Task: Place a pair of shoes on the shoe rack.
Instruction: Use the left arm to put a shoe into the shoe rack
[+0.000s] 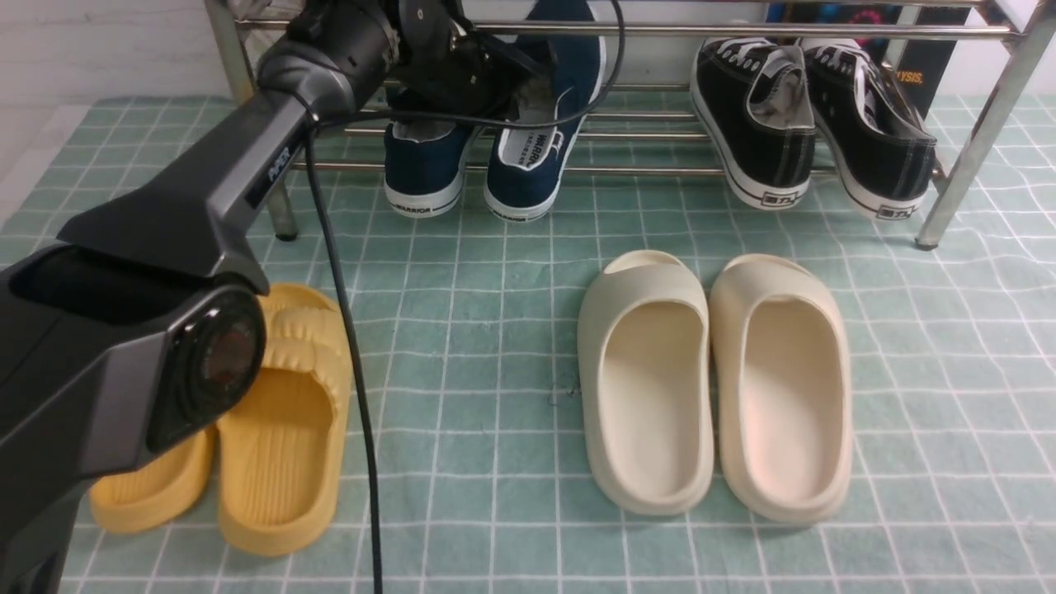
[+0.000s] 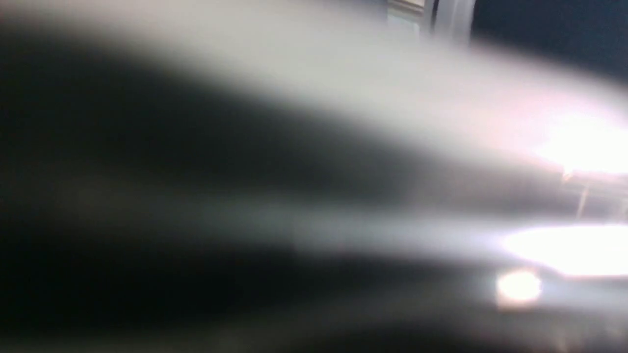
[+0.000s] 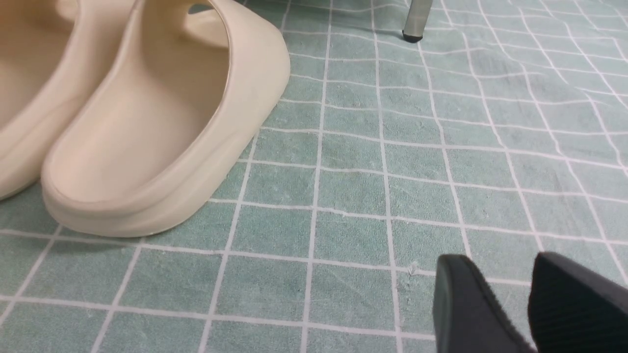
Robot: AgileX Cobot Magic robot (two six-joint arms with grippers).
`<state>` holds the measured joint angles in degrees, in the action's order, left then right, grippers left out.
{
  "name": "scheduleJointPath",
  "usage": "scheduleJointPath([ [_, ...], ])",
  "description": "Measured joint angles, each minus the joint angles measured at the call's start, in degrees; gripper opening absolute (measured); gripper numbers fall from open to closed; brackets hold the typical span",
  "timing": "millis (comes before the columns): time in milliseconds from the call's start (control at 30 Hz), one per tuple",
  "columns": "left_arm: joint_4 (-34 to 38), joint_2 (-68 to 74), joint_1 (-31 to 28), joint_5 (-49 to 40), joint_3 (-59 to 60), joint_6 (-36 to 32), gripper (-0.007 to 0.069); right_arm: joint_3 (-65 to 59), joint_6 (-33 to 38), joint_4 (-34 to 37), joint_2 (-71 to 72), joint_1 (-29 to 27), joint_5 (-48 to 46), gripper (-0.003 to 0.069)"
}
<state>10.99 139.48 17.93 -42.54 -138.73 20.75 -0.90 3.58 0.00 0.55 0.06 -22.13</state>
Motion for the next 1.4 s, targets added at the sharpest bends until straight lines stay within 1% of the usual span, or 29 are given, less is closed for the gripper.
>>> scheduleJointPath([
  [100,0.0,0.1,0.0,1.4,-0.1,0.0,0.0117,0.0,0.0,0.0,0.0,0.0,0.0,0.0239],
  [133,0.1,0.2,0.0,1.7,-0.1,0.0,0.0158,0.0,0.0,0.0,0.0,0.0,0.0,0.0239],
  [167,0.1,0.2,0.0,1.7,-0.1,0.0,0.0167,0.0,0.0,0.0,0.0,0.0,0.0,0.0239],
  [200,0.1,0.2,0.0,1.7,-0.2,0.0,0.0242,0.0,0.0,0.0,0.0,0.0,0.0,0.0239],
  [233,0.1,0.2,0.0,1.7,-0.2,0.0,0.0260,0.0,0.0,0.0,0.0,0.0,0.0,0.0239],
  [267,0.2,0.2,0.0,1.2,-0.3,0.0,0.0311,0.0,0.0,0.0,0.0,0.0,0.0,0.0239],
  [333,0.3,-0.2,0.0,-0.7,-0.7,0.0,0.0388,0.0,0.0,0.0,0.0,0.0,0.0,0.0239],
  [367,0.4,-0.7,0.0,-1.7,-0.7,0.0,0.0406,0.0,0.0,0.0,0.0,0.0,0.0,0.0239],
  [433,0.4,-1.5,0.0,-3.4,-0.8,0.0,0.0417,0.0,0.0,0.0,0.0,0.0,0.0,0.0239],
  [467,0.4,-3.2,0.0,-6.5,-0.8,-0.1,0.0421,0.0,0.0,0.0,0.0,0.0,0.0,0.0239],
  [533,0.4,-4.3,0.0,-8.3,-0.8,-0.8,0.0416,0.0,0.0,0.0,0.0,0.0,0.0,0.0239],
  [567,0.4,-6.2,0.0,-11.4,-0.9,-2.3,0.0400,0.0,0.0,0.0,0.0,0.0,0.0,0.0239],
  [700,-0.3,-9.8,0.0,-19.4,-1.2,-7.4,0.0312,0.0,0.0,0.0,0.0,0.0,0.0,0.0239],
  [767,-2.8,-11.4,0.1,-25.5,-1.3,-9.3,0.0220,0.0,0.0,0.0,0.0,0.0,0.0,0.0239],
  [800,-5.4,-11.6,0.1,-27.8,-1.3,-9.7,0.0154,0.0,0.0,0.0,0.0,0.0,0.0,0.0239],
  [833,-6.5,-11.6,0.1,-28.2,-1.1,-9.7,0.0125,0.0,0.0,0.0,0.0,0.0,0.0,0.0239],
  [900,-10.5,-11.6,0.1,-28.7,0.2,-9.3,0.0040,0.0,0.0,0.0,0.0,0.0,0.0,0.0239],
  [933,-11.7,-11.6,0.1,-28.8,0.9,-9.1,0.0013,0.0,0.0,0.0,0.0,0.0,0.0,0.0239],
  [967,-14.6,-11.5,0.1,-29.0,3.3,-8.7,-0.0013,0.0,0.0,0.0,0.0,0.0,0.0,0.0239],
  [1100,-17.9,-11.5,0.0,-29.0,8.1,-7.6,-0.0013,0.0,0.0,0.0,0.0,0.0,0.0,0.0239],
  [1267,-18.4,-11.4,-0.1,-29.0,13.3,-7.3,-0.0013,0.0,0.0,0.0,0.0,0.0,0.0,0.0239],
  [1400,-19.0,-11.4,-0.4,-28.9,14.6,-5.7,-0.0013,0.0,0.0,0.0,0.0,0.0,0.0,0.0239],
])
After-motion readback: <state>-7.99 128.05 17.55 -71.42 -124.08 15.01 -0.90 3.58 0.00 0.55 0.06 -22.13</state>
